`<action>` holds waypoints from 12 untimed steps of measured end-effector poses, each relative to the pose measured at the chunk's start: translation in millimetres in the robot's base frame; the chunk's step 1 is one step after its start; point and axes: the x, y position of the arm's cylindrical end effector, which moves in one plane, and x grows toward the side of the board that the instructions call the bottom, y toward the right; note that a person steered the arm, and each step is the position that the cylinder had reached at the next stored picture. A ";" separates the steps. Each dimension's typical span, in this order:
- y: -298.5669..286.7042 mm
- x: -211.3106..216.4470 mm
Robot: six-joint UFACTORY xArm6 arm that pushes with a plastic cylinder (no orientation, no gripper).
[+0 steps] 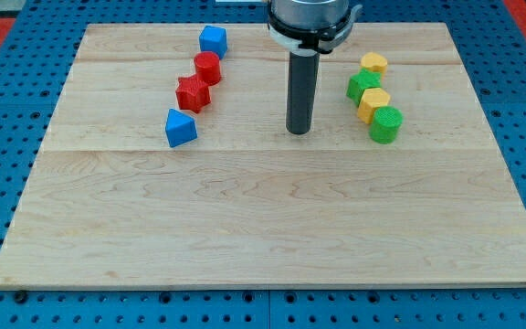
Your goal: Move the triangle parallel to the left of the green circle
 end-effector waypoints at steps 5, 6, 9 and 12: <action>45.8 33.5; 55.0 33.5; 60.8 33.5; 60.8 73.9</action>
